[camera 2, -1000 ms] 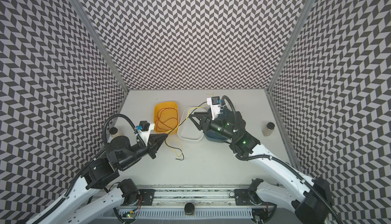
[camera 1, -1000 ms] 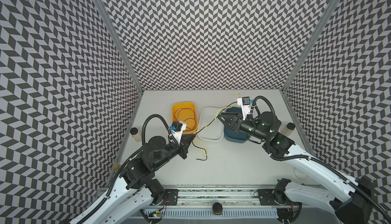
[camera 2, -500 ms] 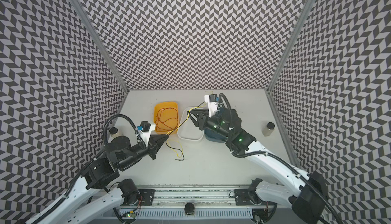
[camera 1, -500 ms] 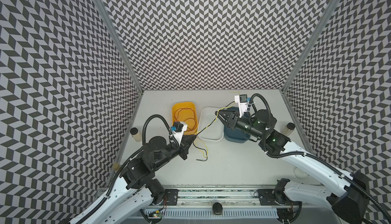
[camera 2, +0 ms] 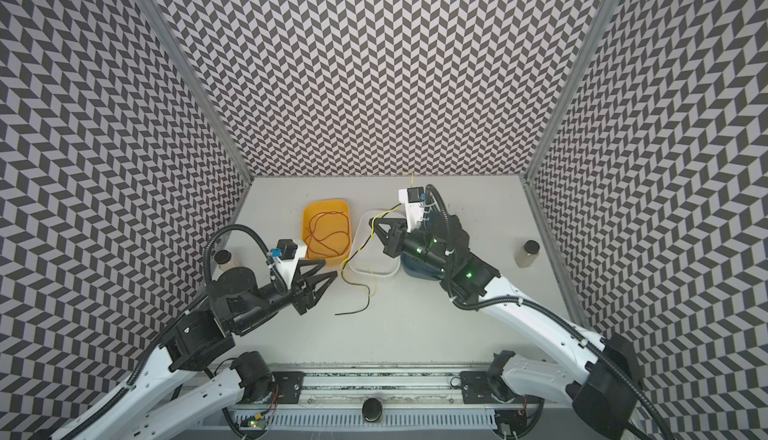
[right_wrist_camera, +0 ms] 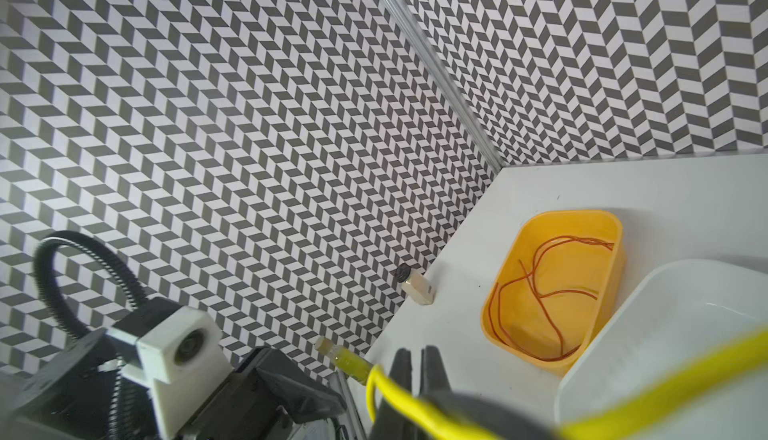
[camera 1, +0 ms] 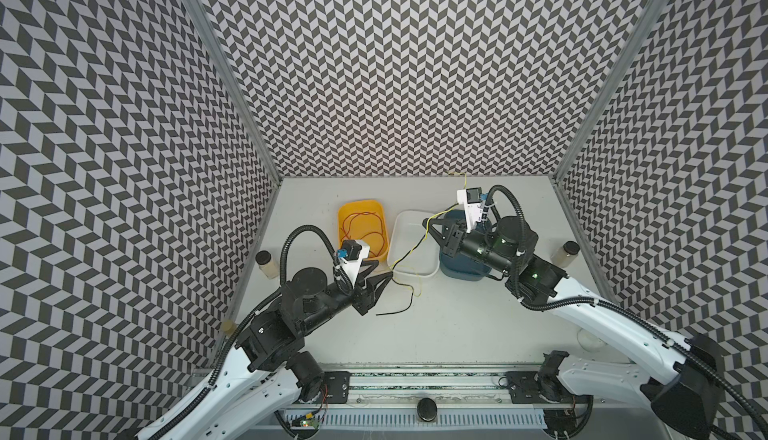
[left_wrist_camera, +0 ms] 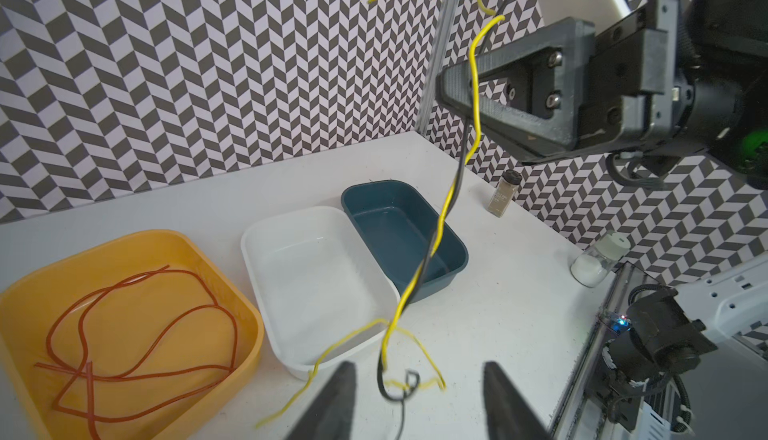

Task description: Untangle the cables

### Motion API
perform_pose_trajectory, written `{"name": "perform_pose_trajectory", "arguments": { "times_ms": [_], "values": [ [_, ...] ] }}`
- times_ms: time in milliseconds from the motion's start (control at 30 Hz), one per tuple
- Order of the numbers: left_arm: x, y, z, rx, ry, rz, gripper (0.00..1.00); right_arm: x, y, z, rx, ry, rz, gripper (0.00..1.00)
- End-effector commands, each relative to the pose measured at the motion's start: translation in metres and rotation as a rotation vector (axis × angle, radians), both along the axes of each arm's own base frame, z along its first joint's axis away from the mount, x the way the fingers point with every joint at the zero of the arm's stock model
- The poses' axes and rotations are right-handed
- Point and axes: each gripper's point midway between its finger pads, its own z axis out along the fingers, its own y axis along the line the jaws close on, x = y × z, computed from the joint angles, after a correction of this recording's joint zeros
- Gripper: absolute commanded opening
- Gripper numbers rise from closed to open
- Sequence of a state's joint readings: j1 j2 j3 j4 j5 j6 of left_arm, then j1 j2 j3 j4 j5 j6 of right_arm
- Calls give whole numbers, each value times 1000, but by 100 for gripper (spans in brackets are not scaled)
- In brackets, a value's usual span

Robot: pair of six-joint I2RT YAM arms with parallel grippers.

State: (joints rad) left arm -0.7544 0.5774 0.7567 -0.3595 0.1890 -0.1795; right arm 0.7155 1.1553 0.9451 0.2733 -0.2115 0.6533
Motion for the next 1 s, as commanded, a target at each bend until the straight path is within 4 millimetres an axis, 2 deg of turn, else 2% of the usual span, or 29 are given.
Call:
{"name": "perform_pose_trajectory", "arguments": {
  "times_ms": [0, 133, 300, 500, 600, 733, 833, 967],
  "values": [
    [-19, -10, 35, -66, -33, -111, 69, 1, -13, 25, -12, -80, -78, 0],
    [-26, -18, 57, -102, -35, -172, 85, 0, -12, 26, -59, -102, -69, 0],
    [-15, -36, 81, -126, -22, -205, 86, -14, 4, 23, -108, -111, 14, 0],
    [3, -62, 95, -134, -2, -245, 86, -42, 17, 26, -177, -168, 77, 0],
    [6, -73, 103, -128, -1, -277, 85, -54, 23, 25, -207, -190, 108, 0],
    [12, -77, 100, -97, 6, -274, 80, -60, 22, 25, -218, -201, 119, 0],
    [14, -74, 95, -81, -4, -257, 73, -62, 20, 25, -216, -209, 119, 0],
    [13, -72, 93, -80, -9, -253, 59, -62, 22, 22, -210, -214, 121, 0]
  ]
}}
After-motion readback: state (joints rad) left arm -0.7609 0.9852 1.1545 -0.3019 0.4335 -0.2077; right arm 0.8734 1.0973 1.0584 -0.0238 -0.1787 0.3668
